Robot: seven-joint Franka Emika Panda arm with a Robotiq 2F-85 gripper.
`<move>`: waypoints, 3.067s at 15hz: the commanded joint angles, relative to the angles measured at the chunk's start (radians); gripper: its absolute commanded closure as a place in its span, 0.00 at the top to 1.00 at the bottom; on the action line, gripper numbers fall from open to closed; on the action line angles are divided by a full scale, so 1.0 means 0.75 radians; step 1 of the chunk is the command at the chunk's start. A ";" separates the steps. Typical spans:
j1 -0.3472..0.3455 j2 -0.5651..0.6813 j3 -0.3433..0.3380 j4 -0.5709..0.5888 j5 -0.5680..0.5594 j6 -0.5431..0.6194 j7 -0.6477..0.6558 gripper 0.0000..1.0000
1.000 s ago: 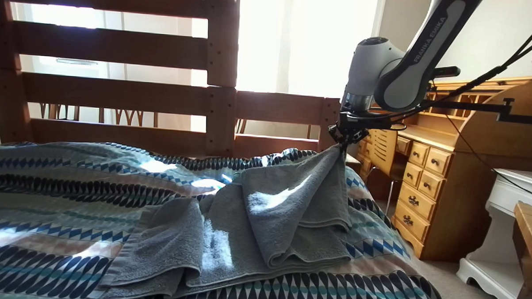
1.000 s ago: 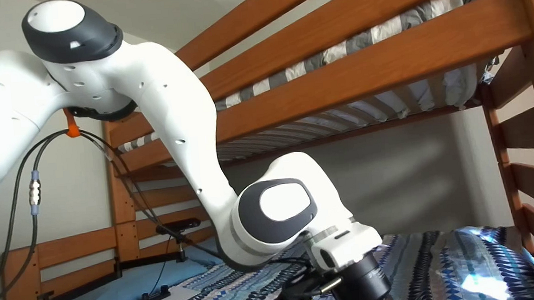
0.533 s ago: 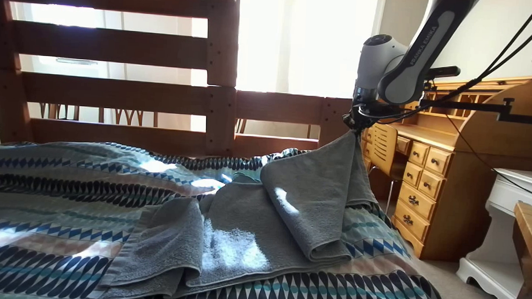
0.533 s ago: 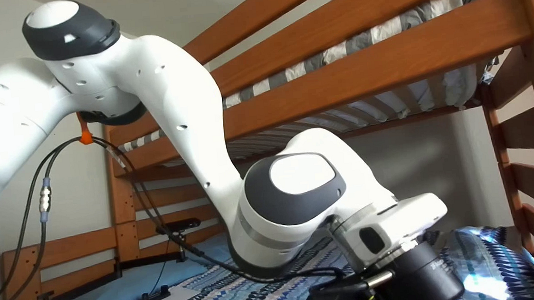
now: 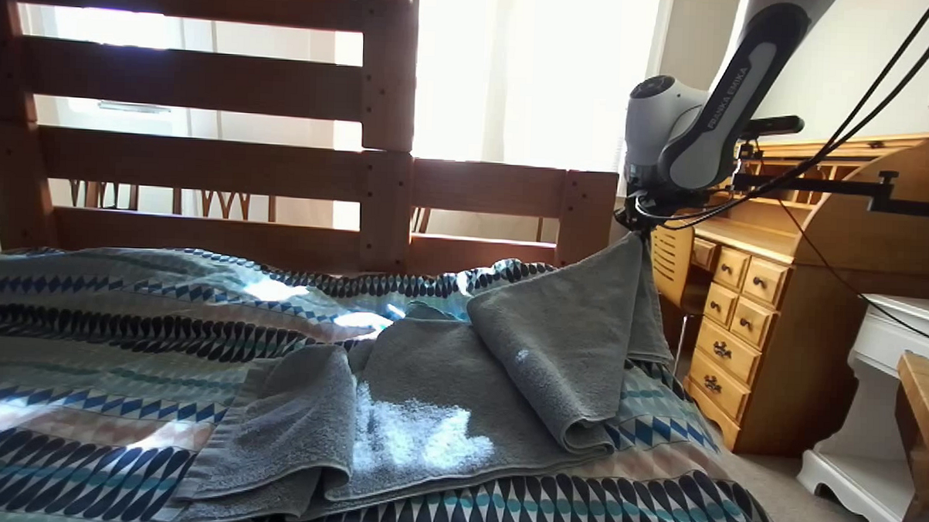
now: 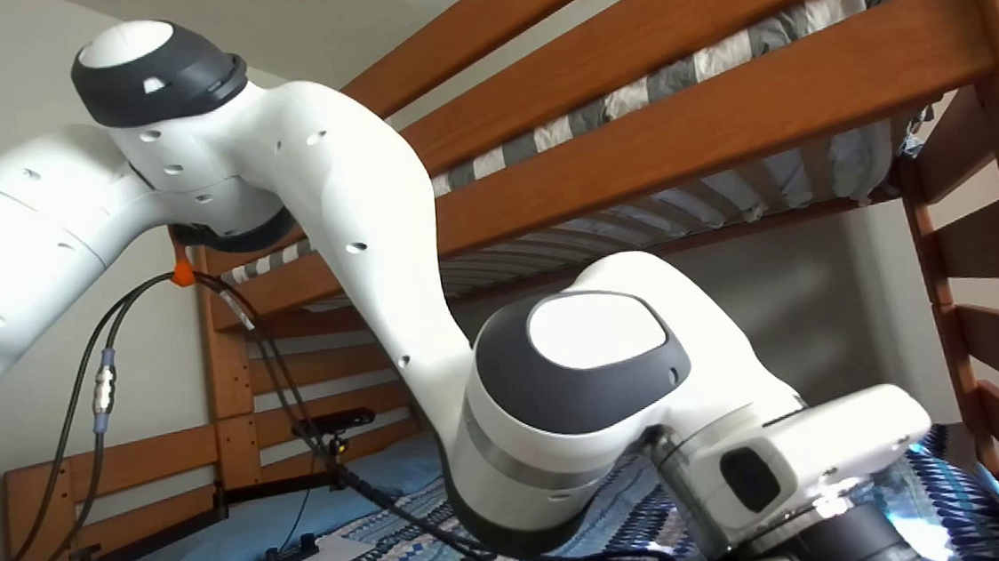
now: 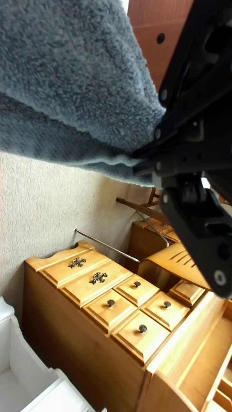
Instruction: Partially unfold the towel
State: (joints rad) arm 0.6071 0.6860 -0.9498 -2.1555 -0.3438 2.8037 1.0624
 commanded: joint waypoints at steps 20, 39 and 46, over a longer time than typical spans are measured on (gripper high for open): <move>-0.013 -0.210 0.242 -0.005 -0.007 -0.554 -0.052 1.00; -0.706 -0.555 1.142 -0.171 0.281 -0.539 -0.444 1.00; -0.699 -0.508 1.114 -0.129 0.241 -0.512 -0.444 1.00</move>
State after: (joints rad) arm 0.0809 0.3051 -0.1127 -2.2535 -0.1642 2.4209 0.7307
